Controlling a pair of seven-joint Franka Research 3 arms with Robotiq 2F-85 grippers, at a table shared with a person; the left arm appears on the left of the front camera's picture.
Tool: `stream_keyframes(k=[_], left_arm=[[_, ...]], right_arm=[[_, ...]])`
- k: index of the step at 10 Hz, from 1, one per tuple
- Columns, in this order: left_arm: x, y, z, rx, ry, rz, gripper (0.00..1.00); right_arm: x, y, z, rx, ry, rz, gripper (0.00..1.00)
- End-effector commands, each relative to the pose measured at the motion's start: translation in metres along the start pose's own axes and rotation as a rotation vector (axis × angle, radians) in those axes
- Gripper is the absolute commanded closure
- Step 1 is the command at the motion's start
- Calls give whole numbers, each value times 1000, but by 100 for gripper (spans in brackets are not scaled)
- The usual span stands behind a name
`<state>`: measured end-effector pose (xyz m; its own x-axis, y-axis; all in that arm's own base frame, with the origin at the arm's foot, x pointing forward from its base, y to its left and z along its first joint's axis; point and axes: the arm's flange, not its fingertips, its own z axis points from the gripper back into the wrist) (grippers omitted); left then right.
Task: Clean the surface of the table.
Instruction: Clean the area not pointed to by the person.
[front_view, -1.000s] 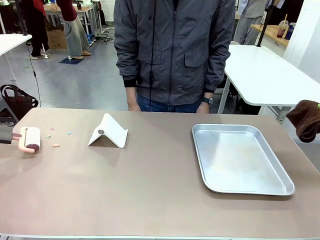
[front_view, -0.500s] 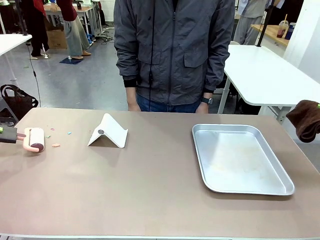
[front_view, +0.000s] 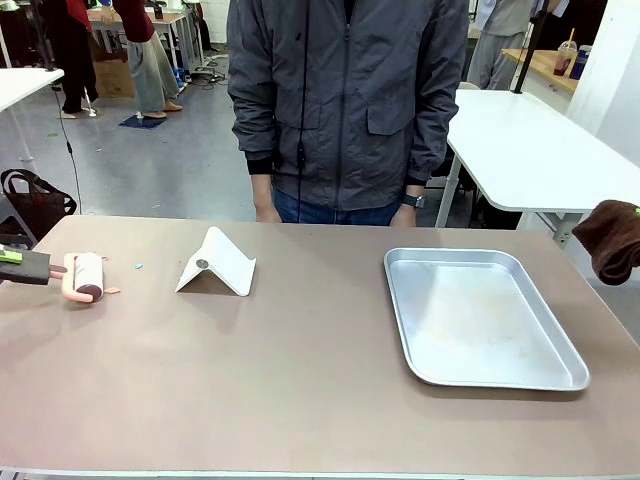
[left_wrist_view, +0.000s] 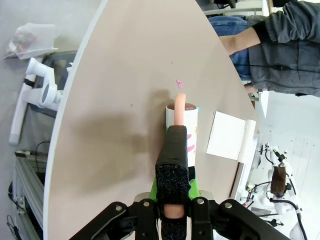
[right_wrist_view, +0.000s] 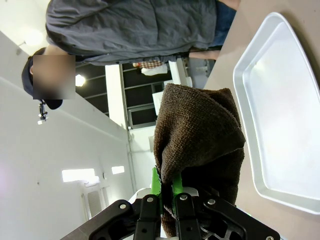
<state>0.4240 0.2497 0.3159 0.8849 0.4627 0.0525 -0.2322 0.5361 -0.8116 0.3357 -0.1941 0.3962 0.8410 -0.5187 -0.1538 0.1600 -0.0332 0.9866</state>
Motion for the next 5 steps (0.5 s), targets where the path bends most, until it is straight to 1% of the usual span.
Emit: stream_keyframes(k=[1,5], left_arm=[[-10,8,-27,80,6,-7,78],[-5,-5,-61,112,58,-24,78]], right_arm=[[-1,6,-1,8,10,10,91],[-1,6,-1,8,10,10,91]])
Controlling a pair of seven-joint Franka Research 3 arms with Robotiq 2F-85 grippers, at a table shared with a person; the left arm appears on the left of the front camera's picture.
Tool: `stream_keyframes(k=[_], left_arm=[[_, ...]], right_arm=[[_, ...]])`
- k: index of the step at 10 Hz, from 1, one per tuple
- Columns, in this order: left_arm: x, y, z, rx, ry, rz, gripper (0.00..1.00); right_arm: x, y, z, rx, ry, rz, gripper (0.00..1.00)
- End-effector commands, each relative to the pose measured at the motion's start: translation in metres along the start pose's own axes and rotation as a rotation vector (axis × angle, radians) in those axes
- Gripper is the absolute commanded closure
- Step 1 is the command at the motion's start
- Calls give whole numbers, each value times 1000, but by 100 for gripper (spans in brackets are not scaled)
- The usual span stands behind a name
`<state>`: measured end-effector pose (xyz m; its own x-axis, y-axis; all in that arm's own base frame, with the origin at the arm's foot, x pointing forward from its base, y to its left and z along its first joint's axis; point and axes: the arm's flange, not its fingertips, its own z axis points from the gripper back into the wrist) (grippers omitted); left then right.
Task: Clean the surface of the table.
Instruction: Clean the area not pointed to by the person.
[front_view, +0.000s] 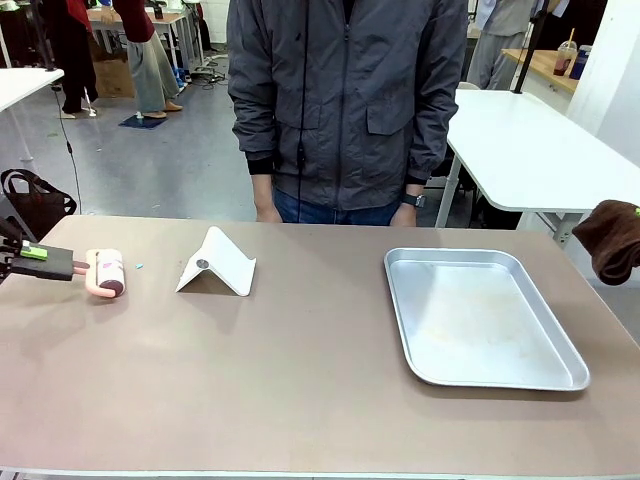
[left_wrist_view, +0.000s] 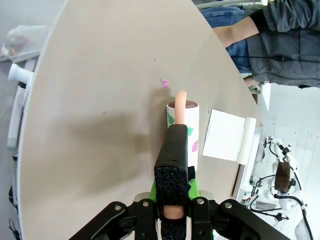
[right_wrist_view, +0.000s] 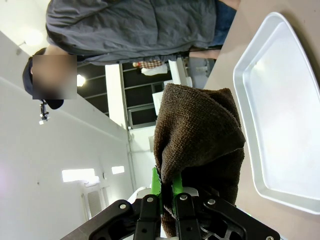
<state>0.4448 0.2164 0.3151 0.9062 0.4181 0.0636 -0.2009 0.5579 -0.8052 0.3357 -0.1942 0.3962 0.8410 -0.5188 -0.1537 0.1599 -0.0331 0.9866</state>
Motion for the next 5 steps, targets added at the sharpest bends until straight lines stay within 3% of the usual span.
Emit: stream_keyframes(k=[1,5], left_arm=[[-9,10,-39,108,41,1,78],[-6,-14,-64,102,64,-34,78]], right_arm=[[-1,6,-1,8,10,10,91],[-1,6,-1,8,10,10,91]])
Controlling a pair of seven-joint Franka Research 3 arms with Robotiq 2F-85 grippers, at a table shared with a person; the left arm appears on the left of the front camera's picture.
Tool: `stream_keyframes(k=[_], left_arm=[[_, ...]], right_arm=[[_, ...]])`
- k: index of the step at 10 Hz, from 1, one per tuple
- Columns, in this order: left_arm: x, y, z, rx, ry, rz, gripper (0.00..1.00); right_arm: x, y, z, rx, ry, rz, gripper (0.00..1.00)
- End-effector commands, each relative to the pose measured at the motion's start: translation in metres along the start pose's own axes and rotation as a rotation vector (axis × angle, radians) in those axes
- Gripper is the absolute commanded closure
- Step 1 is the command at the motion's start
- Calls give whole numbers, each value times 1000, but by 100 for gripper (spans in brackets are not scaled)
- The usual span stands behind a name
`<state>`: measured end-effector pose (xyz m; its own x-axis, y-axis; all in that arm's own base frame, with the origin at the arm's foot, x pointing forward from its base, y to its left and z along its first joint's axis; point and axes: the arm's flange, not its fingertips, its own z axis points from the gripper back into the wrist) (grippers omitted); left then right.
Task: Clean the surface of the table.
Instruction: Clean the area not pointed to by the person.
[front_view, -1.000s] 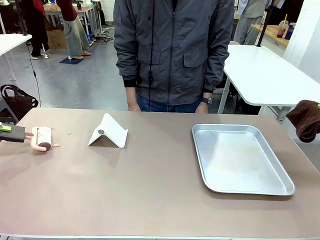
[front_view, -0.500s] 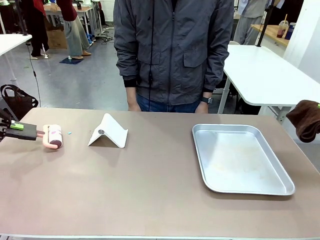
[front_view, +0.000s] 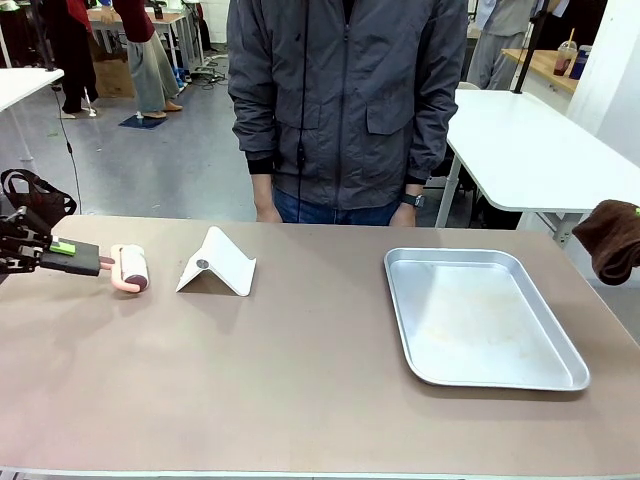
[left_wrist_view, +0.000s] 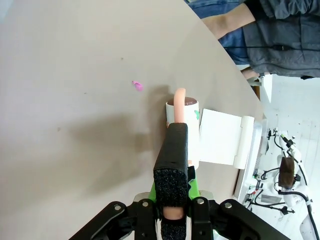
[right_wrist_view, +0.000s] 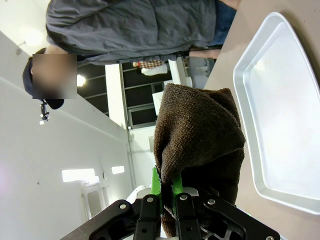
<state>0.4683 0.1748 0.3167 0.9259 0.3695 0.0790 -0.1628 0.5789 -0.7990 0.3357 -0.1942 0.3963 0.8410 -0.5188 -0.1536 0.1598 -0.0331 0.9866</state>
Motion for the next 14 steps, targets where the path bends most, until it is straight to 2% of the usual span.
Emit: stream_keyframes(k=[1,3,6,10,12,14], left_arm=[[-7,11,-34,98,36,5,78],[-1,5,-42,77,34,-7,78],[-2,-10,-15,-107,-2,-64,78],[-33,-13,101,-361,-80,-163,78],[-47,13,151,-406,-42,-145,78],[-57,56,199,-478,0,-114,78]], right_arm=[[-1,6,-1,8,10,10,91],[-1,6,-1,8,10,10,91],[-1,6,-1,8,10,10,91],[-1,6,-1,8,10,10,91],[-1,6,-1,8,10,10,91],[-1,6,-1,8,10,10,91]])
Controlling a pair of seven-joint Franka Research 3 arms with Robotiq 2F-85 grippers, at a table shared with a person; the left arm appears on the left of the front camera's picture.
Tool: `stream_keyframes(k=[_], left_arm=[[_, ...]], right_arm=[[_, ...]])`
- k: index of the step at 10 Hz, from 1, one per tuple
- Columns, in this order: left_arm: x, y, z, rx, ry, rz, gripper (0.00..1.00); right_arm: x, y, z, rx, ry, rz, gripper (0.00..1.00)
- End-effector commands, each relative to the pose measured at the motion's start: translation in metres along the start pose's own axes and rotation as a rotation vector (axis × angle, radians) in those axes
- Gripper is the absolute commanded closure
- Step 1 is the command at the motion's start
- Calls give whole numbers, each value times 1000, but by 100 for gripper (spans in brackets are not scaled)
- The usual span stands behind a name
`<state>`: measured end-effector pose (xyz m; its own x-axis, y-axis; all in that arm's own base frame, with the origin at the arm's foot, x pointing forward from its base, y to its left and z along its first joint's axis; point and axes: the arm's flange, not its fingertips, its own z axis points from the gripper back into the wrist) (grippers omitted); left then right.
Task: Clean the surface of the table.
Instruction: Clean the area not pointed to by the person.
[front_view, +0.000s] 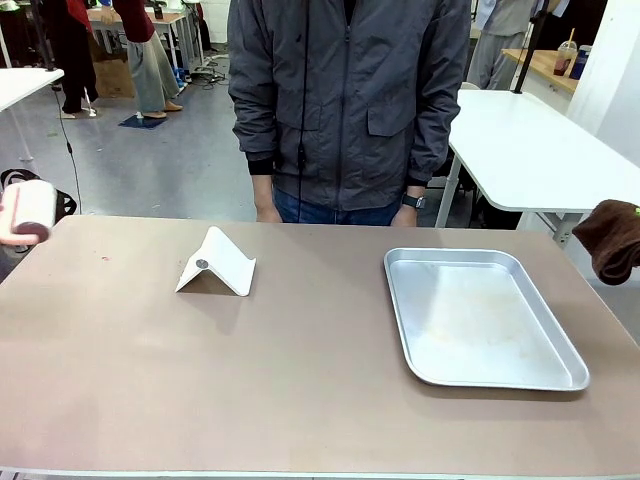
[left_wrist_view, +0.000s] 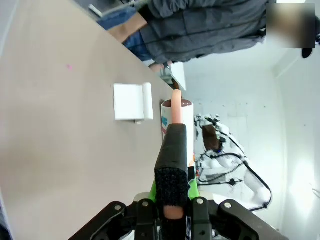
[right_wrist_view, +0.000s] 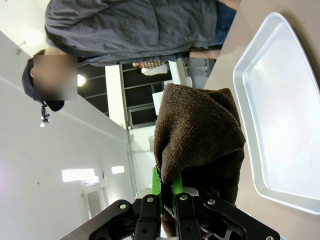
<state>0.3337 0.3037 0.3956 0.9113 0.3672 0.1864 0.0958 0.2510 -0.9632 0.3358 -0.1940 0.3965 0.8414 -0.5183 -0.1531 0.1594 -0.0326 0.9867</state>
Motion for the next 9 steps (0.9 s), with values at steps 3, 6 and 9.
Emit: stream_keyframes(k=[3,6,9], left_arm=[[-6,59,69,-84,22,68,78],[-12,49,60,-66,11,80,78],[-12,49,60,-66,11,80,78]], right_arm=[[-1,6,-1,8,10,9,91],[-1,6,-1,8,10,9,91],[-1,6,-1,8,10,9,91]])
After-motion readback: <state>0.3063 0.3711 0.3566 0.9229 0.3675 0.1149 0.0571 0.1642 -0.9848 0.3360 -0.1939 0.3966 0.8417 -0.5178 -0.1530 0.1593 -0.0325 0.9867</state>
